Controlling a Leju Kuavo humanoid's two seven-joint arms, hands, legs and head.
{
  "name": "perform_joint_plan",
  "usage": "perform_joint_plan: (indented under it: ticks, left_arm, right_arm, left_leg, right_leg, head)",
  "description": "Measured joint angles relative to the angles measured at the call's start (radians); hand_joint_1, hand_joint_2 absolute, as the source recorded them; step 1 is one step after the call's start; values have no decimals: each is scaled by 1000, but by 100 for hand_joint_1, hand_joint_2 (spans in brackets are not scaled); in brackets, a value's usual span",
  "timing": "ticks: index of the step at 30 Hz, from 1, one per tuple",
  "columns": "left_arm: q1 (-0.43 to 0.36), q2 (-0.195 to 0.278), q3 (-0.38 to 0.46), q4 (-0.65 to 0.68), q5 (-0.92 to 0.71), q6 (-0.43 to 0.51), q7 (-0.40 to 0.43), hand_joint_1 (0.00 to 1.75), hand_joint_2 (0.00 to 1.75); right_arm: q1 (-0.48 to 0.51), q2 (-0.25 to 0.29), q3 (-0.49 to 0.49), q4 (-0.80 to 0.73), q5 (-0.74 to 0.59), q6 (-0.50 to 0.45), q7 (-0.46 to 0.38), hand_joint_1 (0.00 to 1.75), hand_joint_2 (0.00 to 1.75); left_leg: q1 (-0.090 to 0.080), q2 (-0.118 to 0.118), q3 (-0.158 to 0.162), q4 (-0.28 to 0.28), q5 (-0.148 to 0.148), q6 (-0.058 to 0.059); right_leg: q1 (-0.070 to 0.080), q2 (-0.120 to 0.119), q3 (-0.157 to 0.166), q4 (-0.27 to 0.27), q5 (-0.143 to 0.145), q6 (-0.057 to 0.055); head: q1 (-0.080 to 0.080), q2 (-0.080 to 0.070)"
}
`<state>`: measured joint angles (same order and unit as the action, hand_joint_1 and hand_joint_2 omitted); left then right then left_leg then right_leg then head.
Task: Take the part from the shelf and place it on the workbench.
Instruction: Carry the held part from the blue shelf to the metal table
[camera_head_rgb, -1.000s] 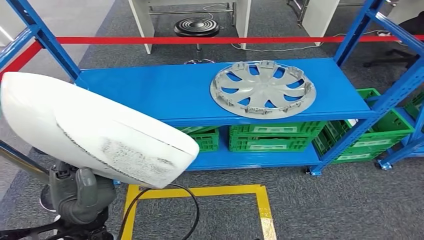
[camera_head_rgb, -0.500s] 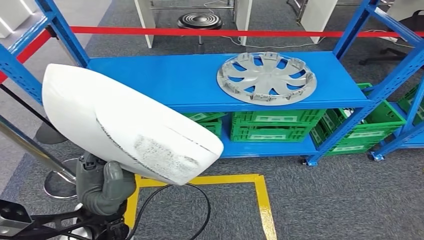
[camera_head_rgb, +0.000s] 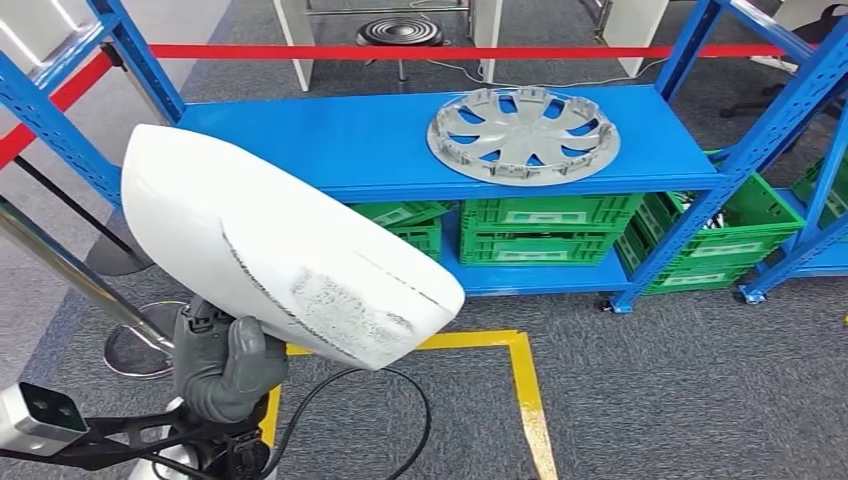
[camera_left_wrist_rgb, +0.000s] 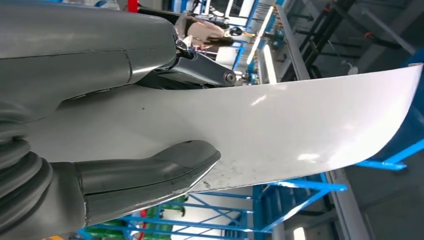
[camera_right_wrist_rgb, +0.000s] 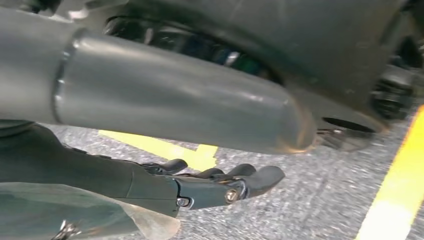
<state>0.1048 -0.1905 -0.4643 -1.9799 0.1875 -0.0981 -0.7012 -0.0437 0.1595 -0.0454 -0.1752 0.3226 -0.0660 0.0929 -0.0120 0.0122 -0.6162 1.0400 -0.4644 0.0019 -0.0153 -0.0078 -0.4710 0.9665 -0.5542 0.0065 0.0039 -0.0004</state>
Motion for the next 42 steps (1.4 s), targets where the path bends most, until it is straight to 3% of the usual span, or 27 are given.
perform_joint_plan:
  ticks: [3,4,5,6,9,11,13,15,17,19,20,21,23,25,27,30,31,33,35,36,39,40,41,42]
  left_arm:
    - [-3,0,0,6,2,-3,0,175,175]
    - [-3,0,0,8,3,-3,0,175,175]
    - [-4,1,0,10,3,-3,0,175,175]
    - [-5,0,0,12,4,-3,0,175,175]
    - [-7,0,0,16,5,-3,0,175,175]
    - [-8,0,-1,17,5,-3,0,175,175]
    - [-9,-1,-1,18,5,-4,0,175,175]
    - [-11,-3,-1,18,5,-4,0,175,175]
    - [-13,-5,-1,18,5,-5,-1,175,175]
    - [-13,-6,-1,19,4,-4,0,175,175]
    - [-13,-6,-1,19,3,-4,0,175,175]
    - [-13,-6,-1,19,3,-4,0,175,175]
    - [-13,-6,-1,19,2,-4,0,175,175]
    - [-13,-6,-1,19,-2,-3,-1,175,175]
    - [-13,-6,0,19,-6,-2,-1,175,175]
    - [-13,-6,0,16,-14,2,-1,175,175]
    - [-13,-7,0,15,-16,6,-1,175,175]
    - [-13,-8,0,16,-17,13,0,175,175]
    - [-12,-8,1,16,-17,15,0,175,175]
    - [-12,-8,1,16,-17,14,0,175,175]
    - [-11,-8,2,15,-17,13,0,175,175]
    - [-11,-7,2,15,-17,12,0,175,175]
    - [-11,-7,2,14,-17,11,0,175,175]
    - [-11,-6,3,14,-17,9,0,175,175]
  right_arm:
    - [2,0,0,0,6,4,1,0,0]
    - [2,0,0,0,8,5,2,0,0]
    - [3,0,0,0,9,6,2,0,0]
    - [3,0,0,0,9,7,2,0,0]
    - [3,1,0,0,10,12,2,0,0]
    - [2,1,0,0,10,17,2,0,0]
    - [0,2,0,0,10,23,3,0,0]
    - [-2,3,0,0,10,25,3,0,0]
    - [-2,3,0,0,9,20,-4,0,0]
    - [0,2,-1,0,8,7,-14,0,0]
    - [2,2,-2,0,8,2,-17,0,0]
    - [3,2,-2,0,8,-2,-19,0,0]
    - [6,1,-2,0,9,-5,-22,0,0]
    - [6,1,-2,0,7,-5,-29,0,0]
    - [6,2,-2,0,3,1,-39,0,0]
    - [8,3,-3,-1,12,-20,-66,0,0]
    - [8,2,-3,-1,16,-44,-79,0,0]
    - [7,1,-5,-1,15,-88,-98,0,0]
    - [6,-5,-11,-1,10,-97,-102,0,0]
    - [6,-9,-15,-1,7,-93,-101,0,0]
    - [8,-14,-26,-1,-2,-79,-99,0,0]
    - [7,-15,-28,-2,-5,-75,-99,0,0]
    - [7,-15,-30,-2,-7,-70,-99,0,0]
    - [8,-14,-32,-2,-8,-63,-99,0,0]
  left_leg:
    - [8,-2,-55,177,-116,-16]
    - [10,-2,-68,227,-134,-19]
    - [11,-2,-66,246,-133,-20]
    - [12,-1,-48,225,-111,-18]
    - [6,28,56,39,-26,2]
    - [-3,47,83,-25,-19,15]
    - [-2,36,82,-42,-20,23]
    - [4,19,81,-59,-14,33]
    - [6,7,76,-64,-6,40]
    - [4,-3,68,-63,-2,44]
    - [2,-8,66,-61,-1,44]
    - [2,-11,66,-59,0,44]
    - [2,-17,65,-51,-2,40]
    - [-2,-20,58,-40,-5,33]
    - [-8,-22,48,-32,-5,31]
    - [-4,-21,84,-113,37,57]
    - [2,-20,100,-149,56,65]
    - [14,-19,109,-177,73,64]
    - [27,-19,99,-168,72,46]
    - [36,-20,92,-156,67,34]
    - [69,-26,53,-78,33,-18]
    - [73,-28,36,-43,18,-34]
    - [74,-29,23,-17,7,-47]
    - [71,-30,15,-2,1,-55]
  right_leg:
    - [0,-15,-8,1,14,-13]
    - [0,-21,-11,3,17,-14]
    - [1,-27,-13,5,20,-13]
    - [1,-35,-16,7,22,-12]
    - [6,-57,-19,13,21,-7]
    - [9,-73,-21,14,22,0]
    - [10,-87,-25,15,22,11]
    - [9,-59,-41,40,-2,21]
    - [6,-11,-92,145,-61,27]
    - [5,5,-156,274,-108,30]
    - [5,6,-171,301,-107,30]
    - [5,6,-166,287,-85,30]
    - [4,8,-111,165,-11,28]
    - [3,14,-61,55,27,25]
    - [-1,18,-49,23,33,27]
    - [3,15,-42,2,38,32]
    - [5,15,-51,22,22,32]
    - [-1,15,-102,122,-33,40]
    - [-15,14,-147,210,-60,60]
    - [-25,13,-147,209,-49,72]
    - [-51,17,-87,88,14,118]
    - [-55,22,-78,74,14,116]
    - [-56,27,-81,82,4,105]
    - [-57,29,-89,101,-2,86]
  head:
    - [-4,0]
    - [-4,0]
    - [-4,0]
    - [-4,0]
    - [-3,0]
    - [-3,0]
    - [-3,0]
    - [0,0]
    - [4,0]
    - [6,0]
    - [5,0]
    - [6,0]
    - [6,0]
    - [5,0]
    - [4,0]
    - [0,0]
    - [1,0]
    - [5,0]
    - [4,0]
    - [4,0]
    - [9,0]
    - [13,0]
    - [14,0]
    - [12,0]
